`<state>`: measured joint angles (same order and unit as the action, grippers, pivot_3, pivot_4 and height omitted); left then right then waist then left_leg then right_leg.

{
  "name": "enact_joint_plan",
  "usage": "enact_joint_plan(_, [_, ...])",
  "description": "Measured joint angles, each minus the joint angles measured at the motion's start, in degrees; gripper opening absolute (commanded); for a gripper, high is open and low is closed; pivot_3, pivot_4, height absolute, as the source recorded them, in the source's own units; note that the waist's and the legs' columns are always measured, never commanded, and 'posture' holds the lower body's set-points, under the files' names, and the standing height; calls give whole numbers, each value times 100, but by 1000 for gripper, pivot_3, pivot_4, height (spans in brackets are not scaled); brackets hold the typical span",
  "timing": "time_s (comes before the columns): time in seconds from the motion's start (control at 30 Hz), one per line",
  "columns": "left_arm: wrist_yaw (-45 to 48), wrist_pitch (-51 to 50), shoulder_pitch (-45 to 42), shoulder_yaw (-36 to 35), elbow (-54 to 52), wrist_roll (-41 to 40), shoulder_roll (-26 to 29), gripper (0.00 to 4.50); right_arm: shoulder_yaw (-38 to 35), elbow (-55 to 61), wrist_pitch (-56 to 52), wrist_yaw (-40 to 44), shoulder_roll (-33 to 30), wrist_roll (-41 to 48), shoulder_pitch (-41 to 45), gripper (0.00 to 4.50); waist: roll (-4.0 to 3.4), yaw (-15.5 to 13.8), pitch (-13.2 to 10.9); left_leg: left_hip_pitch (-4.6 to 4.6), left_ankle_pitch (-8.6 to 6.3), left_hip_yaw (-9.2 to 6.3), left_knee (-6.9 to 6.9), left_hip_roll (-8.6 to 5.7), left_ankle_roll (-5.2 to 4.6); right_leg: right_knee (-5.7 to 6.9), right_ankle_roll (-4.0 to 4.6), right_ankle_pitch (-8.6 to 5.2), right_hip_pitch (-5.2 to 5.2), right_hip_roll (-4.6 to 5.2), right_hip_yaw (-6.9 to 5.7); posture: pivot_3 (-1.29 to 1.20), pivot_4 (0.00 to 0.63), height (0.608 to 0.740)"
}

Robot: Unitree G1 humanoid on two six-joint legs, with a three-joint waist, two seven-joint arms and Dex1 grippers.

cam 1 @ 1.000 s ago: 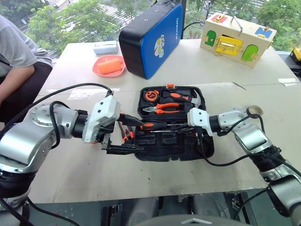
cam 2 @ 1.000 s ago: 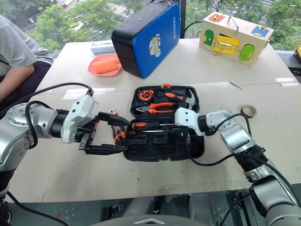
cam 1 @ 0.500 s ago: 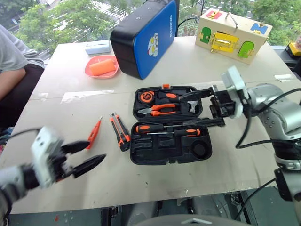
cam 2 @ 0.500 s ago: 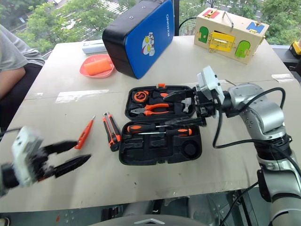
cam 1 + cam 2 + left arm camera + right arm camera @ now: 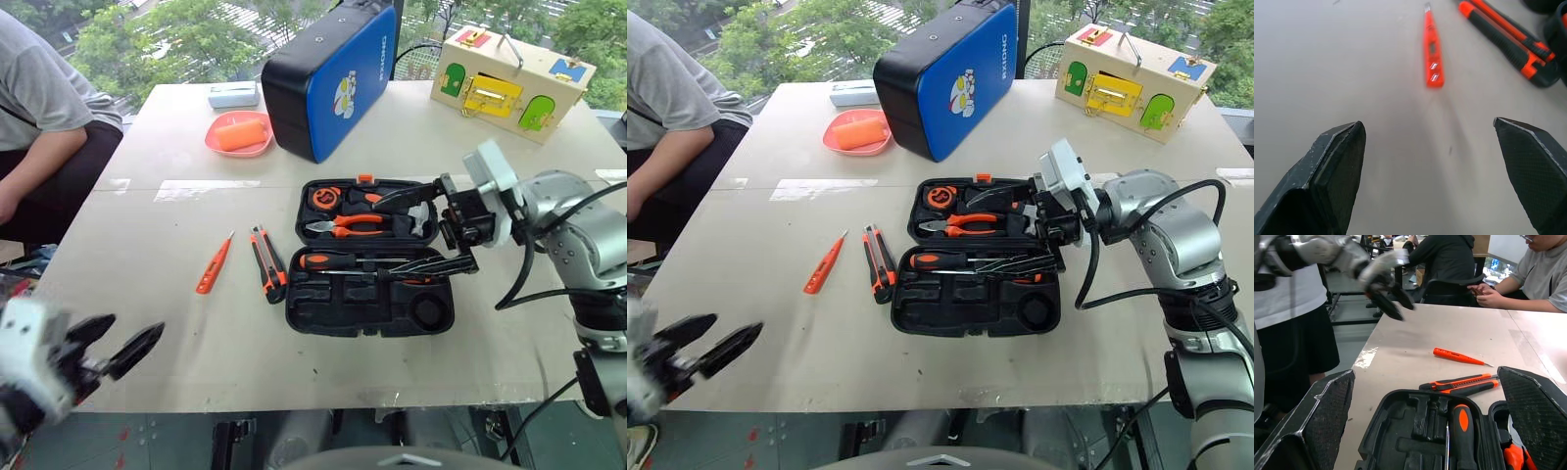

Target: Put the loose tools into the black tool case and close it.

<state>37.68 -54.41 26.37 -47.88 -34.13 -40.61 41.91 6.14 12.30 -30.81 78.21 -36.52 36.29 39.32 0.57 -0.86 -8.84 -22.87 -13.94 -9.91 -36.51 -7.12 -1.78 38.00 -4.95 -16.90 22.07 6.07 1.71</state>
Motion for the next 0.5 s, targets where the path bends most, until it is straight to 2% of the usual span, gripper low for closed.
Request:
enact_joint_plan(0.13, [-434,-611,-974,751,575,37,541,4500,-34,254,-28,-150,-60,17,-164,4474,8,104,3,-3,0,4,3,6,6,-1,-1,0,10,-7,8,0,150,735])
enact_joint_plan(0.37, [-876,-1205,-2633,2151,1740,362,973,4500,-64,708,-63,-408,-162,87,-456,4474,6,192,3,-4,1,12,8,9,9,2,-1,0,19,-8,14,0,150,735])
enact_joint_plan(0.47, [-834,-1173,-2930,2590,2139,561,1032,3790,-77,828,-119,-536,-225,120,-547,4500,6,185,4,-4,1,12,8,9,9,4,-1,0,22,-8,15,0,150,735])
enact_joint_plan(0.5, [-776,-1119,-2984,2672,2237,618,1082,3325,-99,866,-145,-591,-243,149,-568,4500,3,176,5,-4,1,11,8,9,10,5,-1,0,22,-8,14,0,150,735])
